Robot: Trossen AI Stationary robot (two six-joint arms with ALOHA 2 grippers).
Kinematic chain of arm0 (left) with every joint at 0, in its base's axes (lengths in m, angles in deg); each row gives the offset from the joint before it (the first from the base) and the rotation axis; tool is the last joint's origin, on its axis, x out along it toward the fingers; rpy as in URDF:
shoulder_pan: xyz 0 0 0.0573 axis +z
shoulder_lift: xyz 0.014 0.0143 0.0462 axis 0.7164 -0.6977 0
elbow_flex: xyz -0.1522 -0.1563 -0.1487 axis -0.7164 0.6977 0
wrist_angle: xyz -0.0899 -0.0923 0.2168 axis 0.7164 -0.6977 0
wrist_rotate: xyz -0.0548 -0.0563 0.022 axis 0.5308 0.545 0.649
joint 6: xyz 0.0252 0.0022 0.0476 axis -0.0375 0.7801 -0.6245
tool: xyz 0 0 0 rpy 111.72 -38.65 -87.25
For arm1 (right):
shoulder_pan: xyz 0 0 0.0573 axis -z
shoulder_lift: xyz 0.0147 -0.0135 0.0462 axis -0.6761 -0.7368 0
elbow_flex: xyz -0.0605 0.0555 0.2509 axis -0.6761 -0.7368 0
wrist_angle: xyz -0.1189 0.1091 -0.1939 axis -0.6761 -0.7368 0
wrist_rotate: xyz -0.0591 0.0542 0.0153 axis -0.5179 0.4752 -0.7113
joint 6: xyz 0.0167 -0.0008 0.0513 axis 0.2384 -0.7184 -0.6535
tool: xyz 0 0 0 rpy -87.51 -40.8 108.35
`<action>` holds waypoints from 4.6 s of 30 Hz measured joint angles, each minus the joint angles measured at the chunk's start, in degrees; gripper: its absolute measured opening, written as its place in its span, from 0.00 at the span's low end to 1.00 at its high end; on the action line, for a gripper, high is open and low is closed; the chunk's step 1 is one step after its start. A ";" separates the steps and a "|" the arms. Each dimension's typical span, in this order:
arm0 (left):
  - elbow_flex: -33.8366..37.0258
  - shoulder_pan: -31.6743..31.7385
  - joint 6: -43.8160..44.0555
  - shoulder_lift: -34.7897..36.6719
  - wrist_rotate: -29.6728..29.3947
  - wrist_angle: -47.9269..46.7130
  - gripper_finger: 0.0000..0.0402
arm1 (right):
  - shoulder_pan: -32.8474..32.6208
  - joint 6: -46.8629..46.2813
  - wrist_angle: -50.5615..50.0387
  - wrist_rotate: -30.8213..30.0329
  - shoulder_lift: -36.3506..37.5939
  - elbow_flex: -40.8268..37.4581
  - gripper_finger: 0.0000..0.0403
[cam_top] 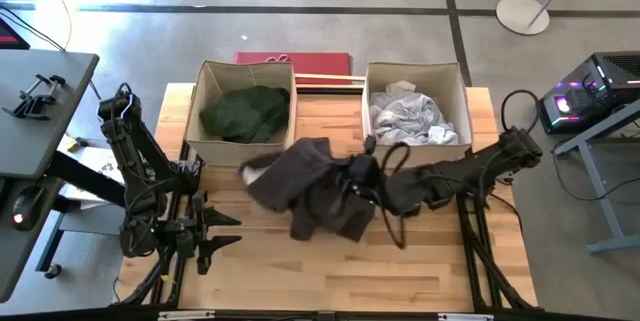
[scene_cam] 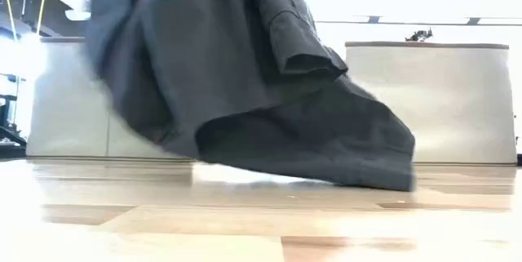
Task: Sort clothes
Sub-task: Put the grey shorts into the left brown laundry bin
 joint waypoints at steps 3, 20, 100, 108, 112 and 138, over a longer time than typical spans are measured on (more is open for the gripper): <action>0.00 0.00 -0.78 0.00 0.00 1.06 0.38 | -0.96 -0.19 0.50 -3.37 0.61 0.00 0.05; -0.02 -0.96 -8.84 0.07 -1.10 10.18 0.38 | 9.34 -37.52 -23.39 26.53 -6.26 -12.52 0.05; -0.02 -7.74 -3.06 0.17 -17.74 4.46 0.38 | 3.90 -7.92 -7.86 6.64 -11.38 -11.03 0.05; -0.02 -4.61 -3.10 0.17 -5.17 4.73 0.38 | 0.47 -6.72 -5.02 -3.88 -7.19 -10.88 0.06; -0.02 -2.27 -3.10 0.17 -3.10 4.76 0.38 | 2.25 -11.63 -6.14 4.61 -8.31 -11.20 0.08; -0.02 16.37 43.54 0.13 11.70 -27.87 0.38 | 14.12 -26.22 -48.26 17.41 -19.12 7.29 0.56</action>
